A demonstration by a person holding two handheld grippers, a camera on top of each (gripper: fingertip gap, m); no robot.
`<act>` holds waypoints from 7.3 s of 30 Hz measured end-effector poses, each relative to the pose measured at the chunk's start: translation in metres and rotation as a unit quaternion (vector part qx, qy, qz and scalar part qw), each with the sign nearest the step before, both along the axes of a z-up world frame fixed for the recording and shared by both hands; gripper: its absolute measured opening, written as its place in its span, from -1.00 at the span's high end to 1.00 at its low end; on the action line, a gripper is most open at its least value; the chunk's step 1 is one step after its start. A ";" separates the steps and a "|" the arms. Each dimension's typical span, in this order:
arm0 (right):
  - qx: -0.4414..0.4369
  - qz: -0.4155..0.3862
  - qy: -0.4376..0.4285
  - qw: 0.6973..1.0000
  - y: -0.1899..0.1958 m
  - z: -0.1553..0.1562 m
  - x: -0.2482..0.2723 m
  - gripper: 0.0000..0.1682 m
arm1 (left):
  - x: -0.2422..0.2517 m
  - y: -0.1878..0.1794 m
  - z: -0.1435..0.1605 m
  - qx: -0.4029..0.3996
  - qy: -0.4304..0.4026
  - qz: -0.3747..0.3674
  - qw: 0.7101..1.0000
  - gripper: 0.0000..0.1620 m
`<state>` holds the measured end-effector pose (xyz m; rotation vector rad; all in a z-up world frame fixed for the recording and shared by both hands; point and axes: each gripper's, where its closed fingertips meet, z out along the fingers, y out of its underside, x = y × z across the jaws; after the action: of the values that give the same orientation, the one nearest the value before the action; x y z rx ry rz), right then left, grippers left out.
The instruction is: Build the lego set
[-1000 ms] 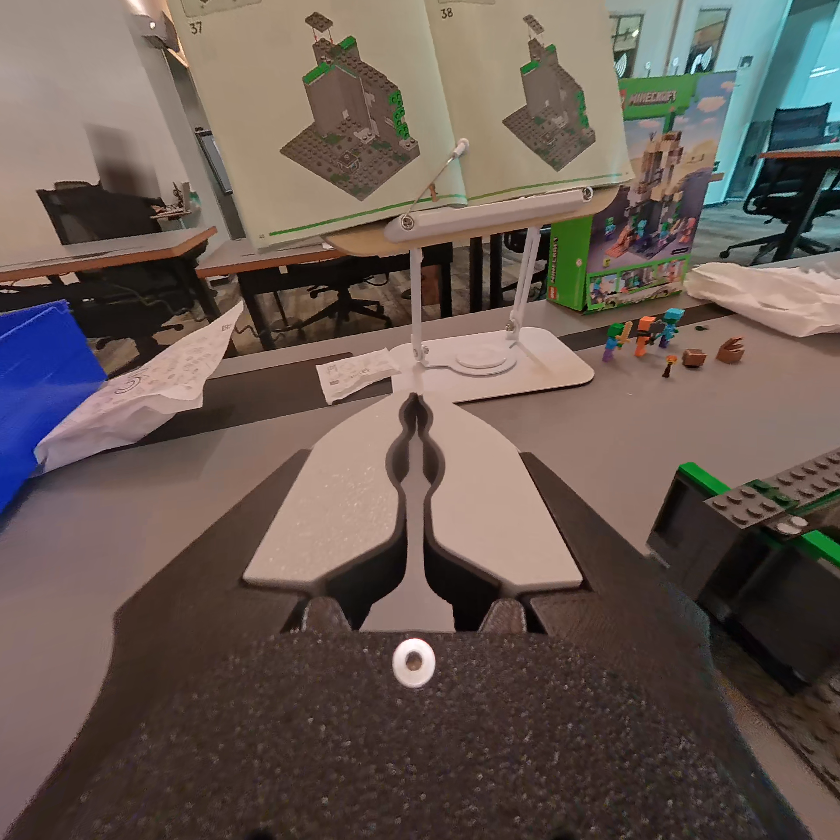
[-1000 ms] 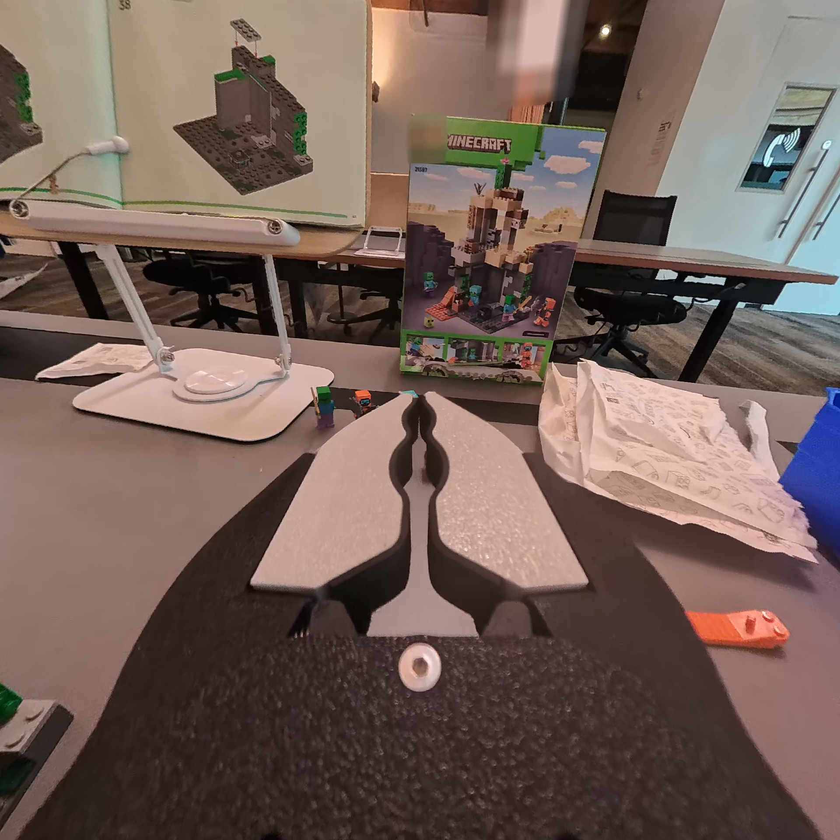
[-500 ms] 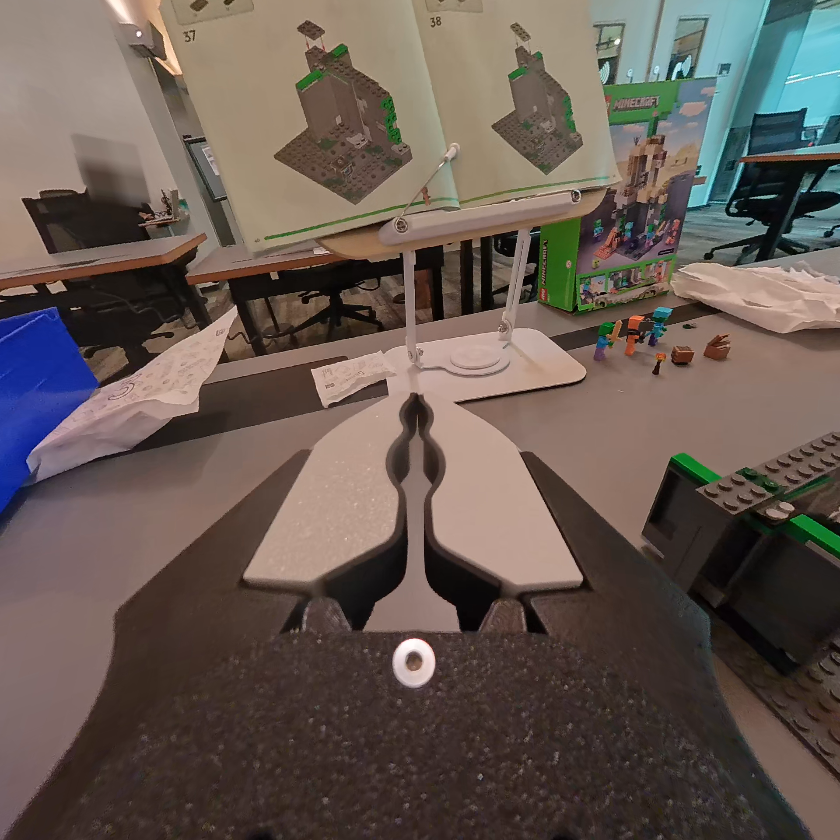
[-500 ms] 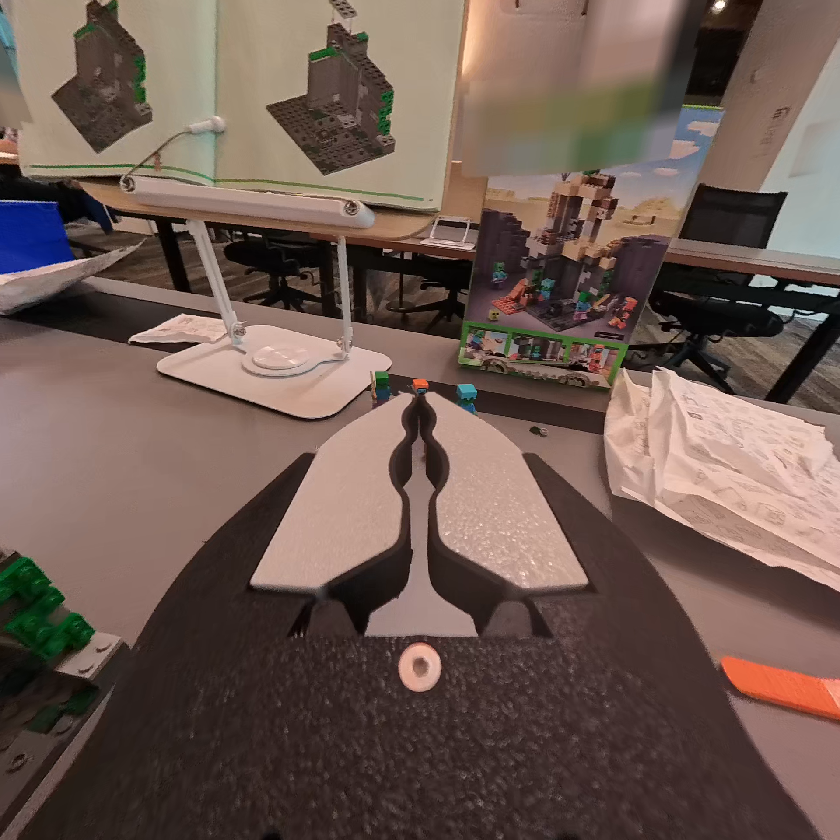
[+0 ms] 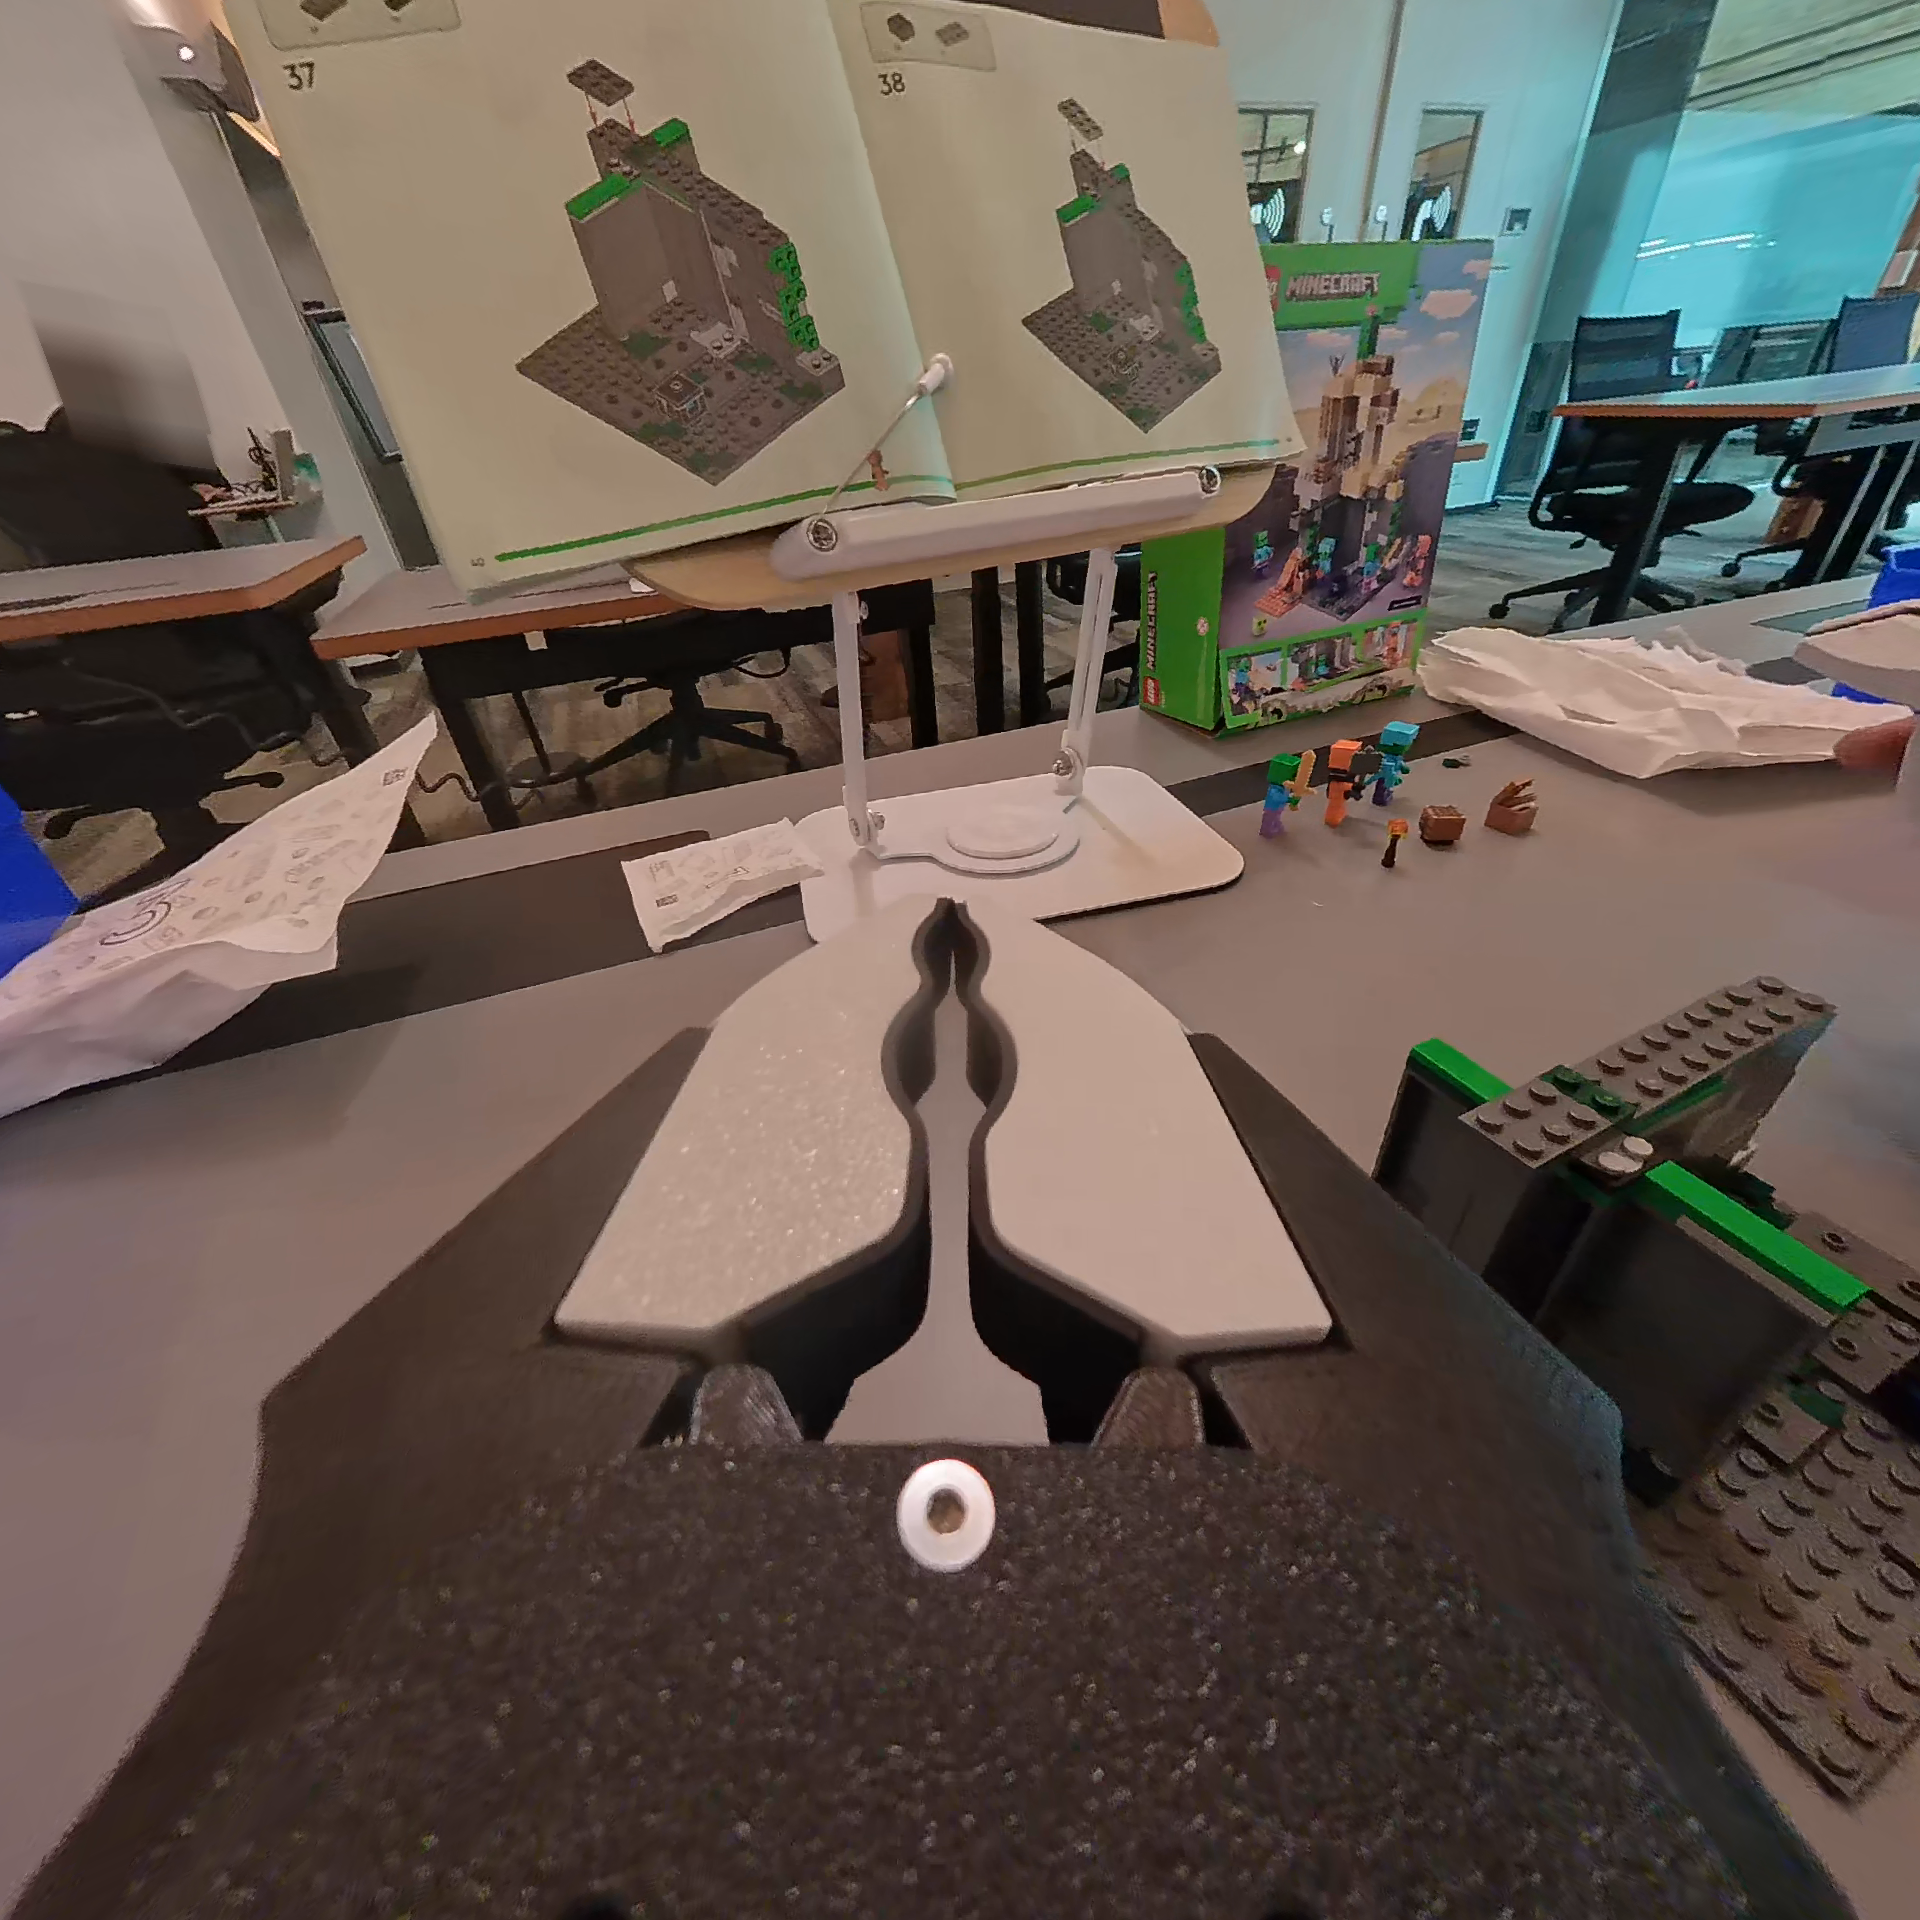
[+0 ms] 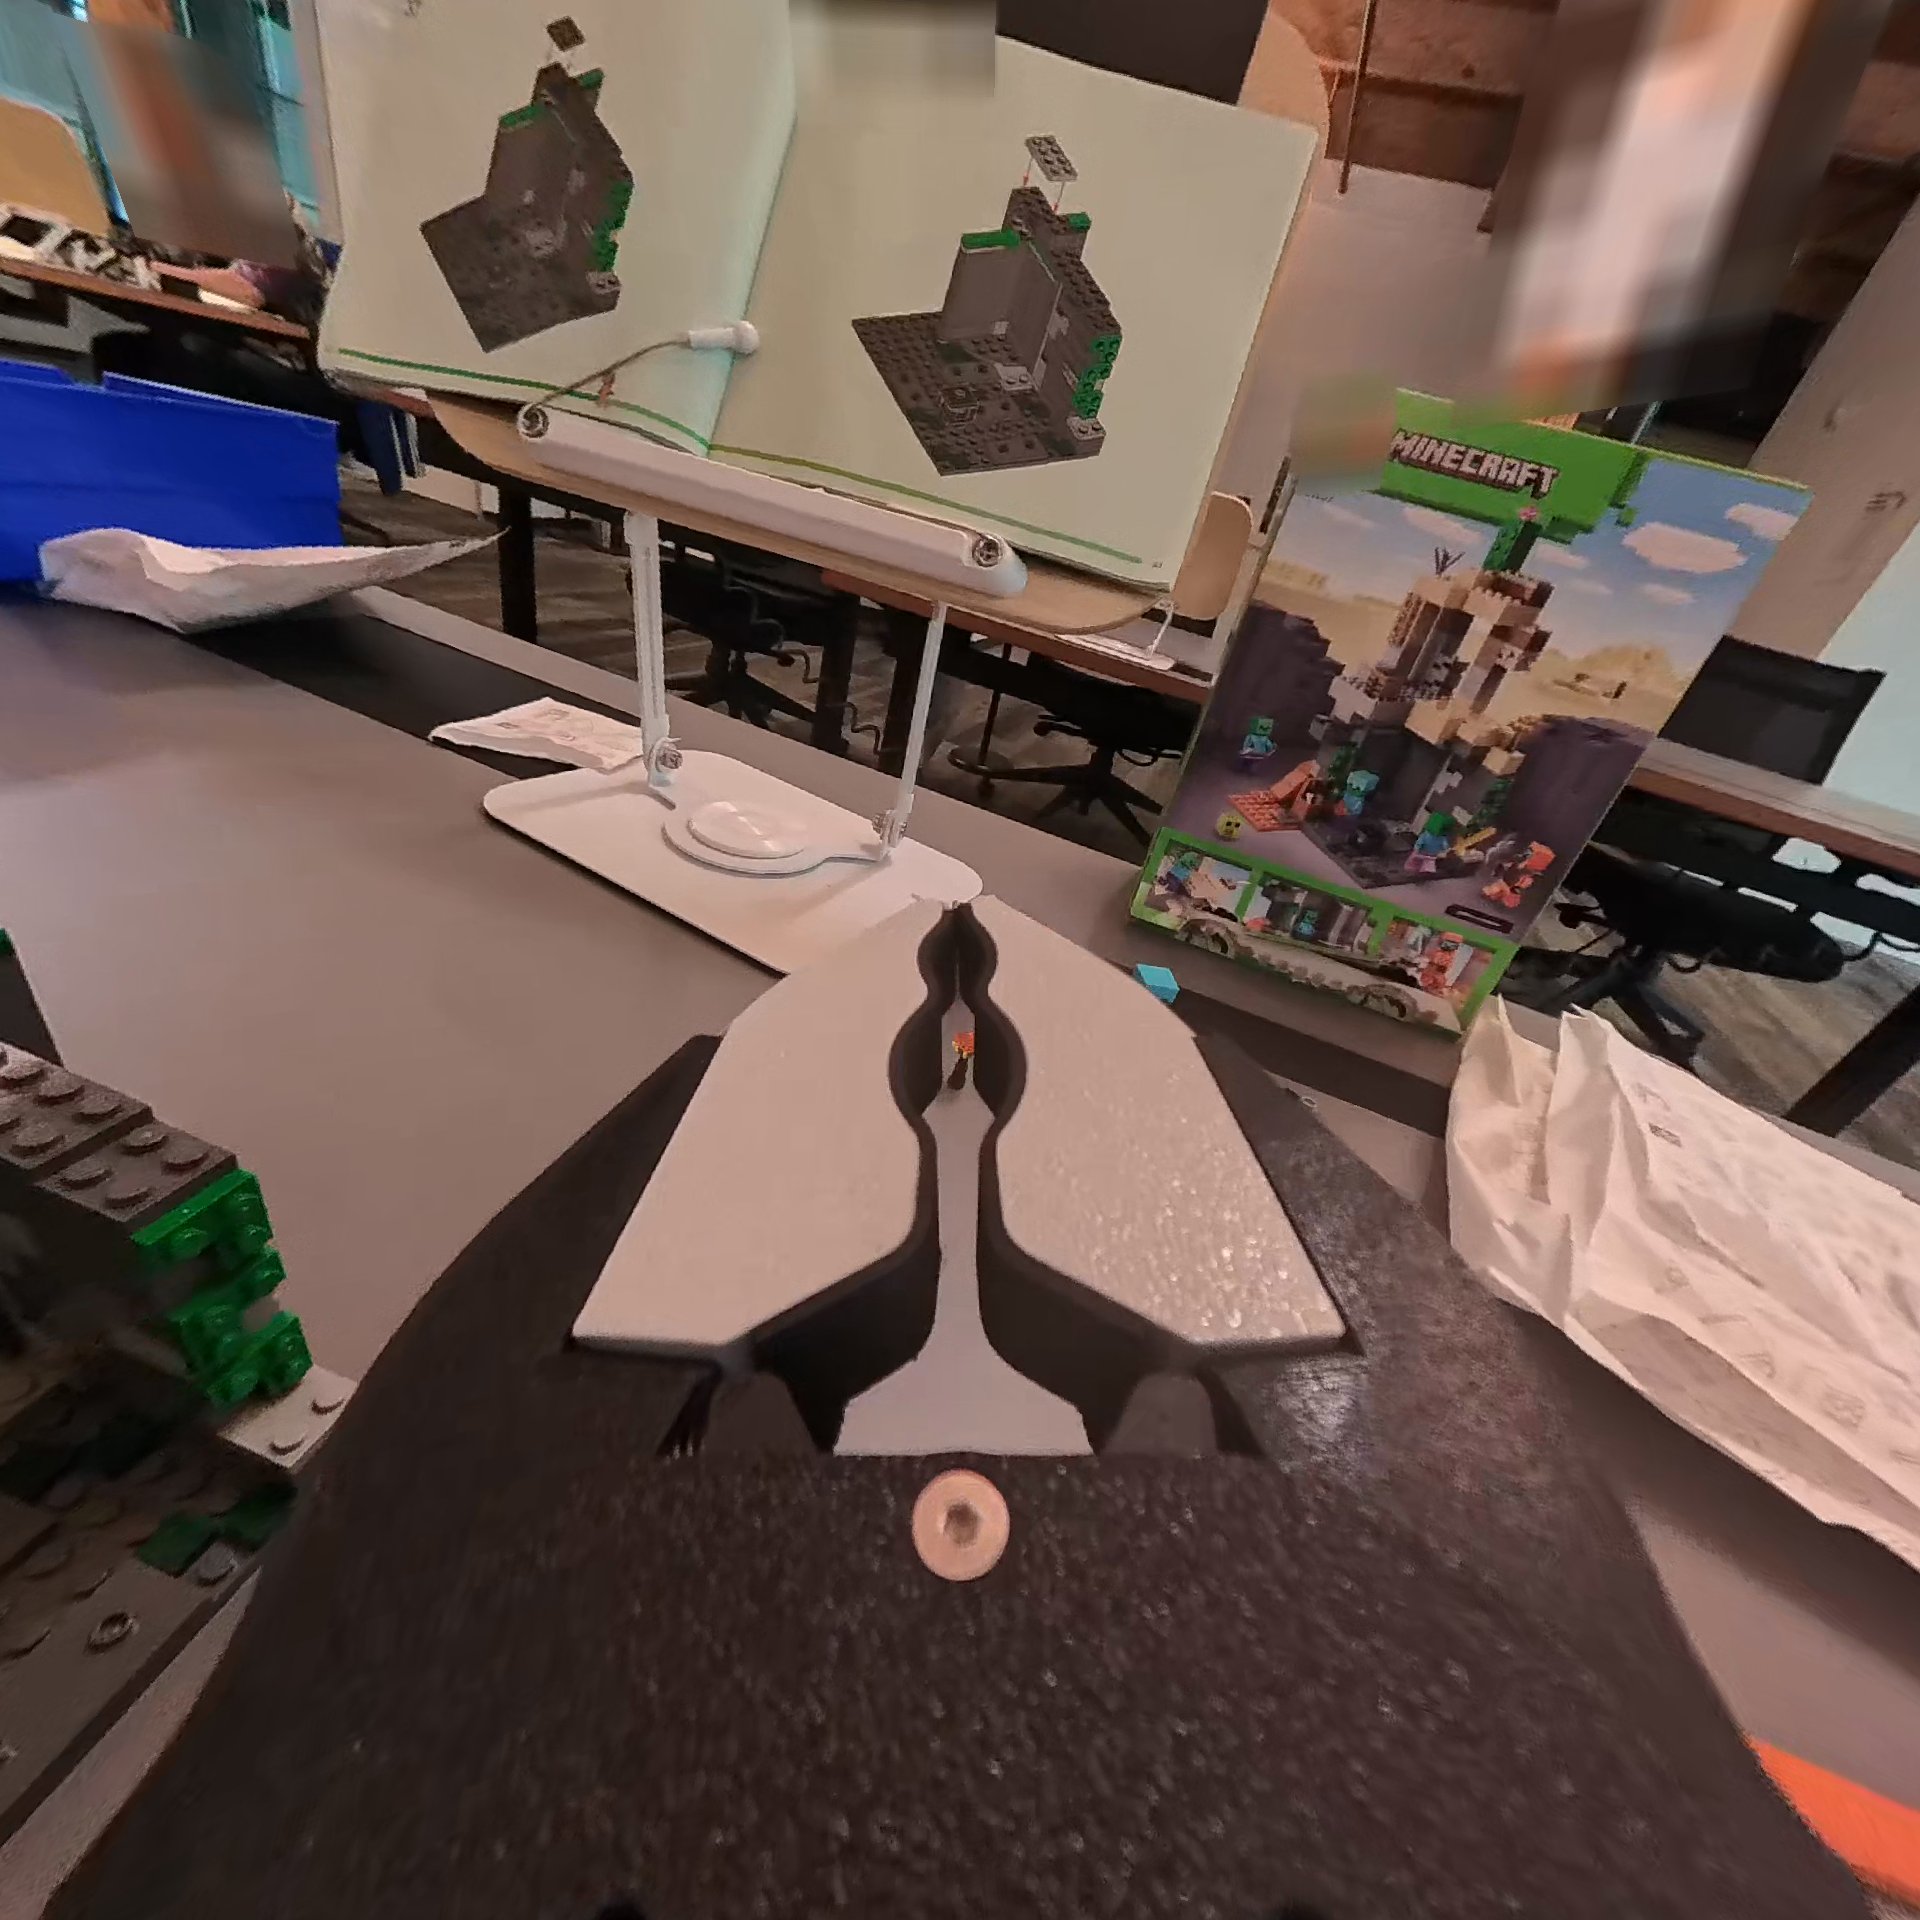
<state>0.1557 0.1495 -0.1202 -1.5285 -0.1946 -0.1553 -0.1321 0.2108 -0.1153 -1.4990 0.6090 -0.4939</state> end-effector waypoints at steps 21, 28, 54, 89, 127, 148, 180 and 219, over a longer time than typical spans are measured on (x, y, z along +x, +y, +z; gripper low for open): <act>-0.014 0.063 0.060 0.996 0.000 0.001 -0.011 0.93 | 0.007 -0.006 -0.002 -0.023 -0.012 -0.020 0.999 1.00; -0.072 0.236 0.061 0.967 -0.007 -0.019 -0.071 0.87 | 0.017 -0.013 -0.005 -0.029 -0.004 -0.046 0.999 1.00; -0.233 0.492 -0.021 0.838 -0.032 -0.073 -0.151 0.77 | 0.034 -0.023 -0.011 -0.027 0.006 -0.092 0.995 1.00; -0.071 0.165 0.106 0.978 -0.019 -0.003 -0.069 0.92 | 0.002 -0.019 0.036 0.014 0.021 -0.026 0.999 1.00; -0.109 0.155 0.071 0.979 -0.017 -0.032 -0.064 1.00 | -0.378 0.044 -0.091 -0.394 0.456 -0.024 0.797 0.64; -0.127 0.161 0.060 0.977 -0.016 -0.043 -0.067 1.00 | -0.374 0.045 -0.108 -0.345 0.566 -0.058 0.746 0.78; -0.080 0.219 -0.015 0.972 -0.031 -0.023 -0.099 1.00 | -0.017 -0.058 -0.071 -0.337 0.367 -0.308 0.810 0.79; -0.308 0.518 0.029 0.798 -0.113 -0.068 -0.216 0.87 | 0.069 -0.164 -0.058 -0.220 0.181 -0.481 0.829 0.58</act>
<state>-0.0601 0.0361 -0.1878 -1.8427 -1.0859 0.9150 -0.0631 0.0472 -0.1736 -1.6477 1.6729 -1.1974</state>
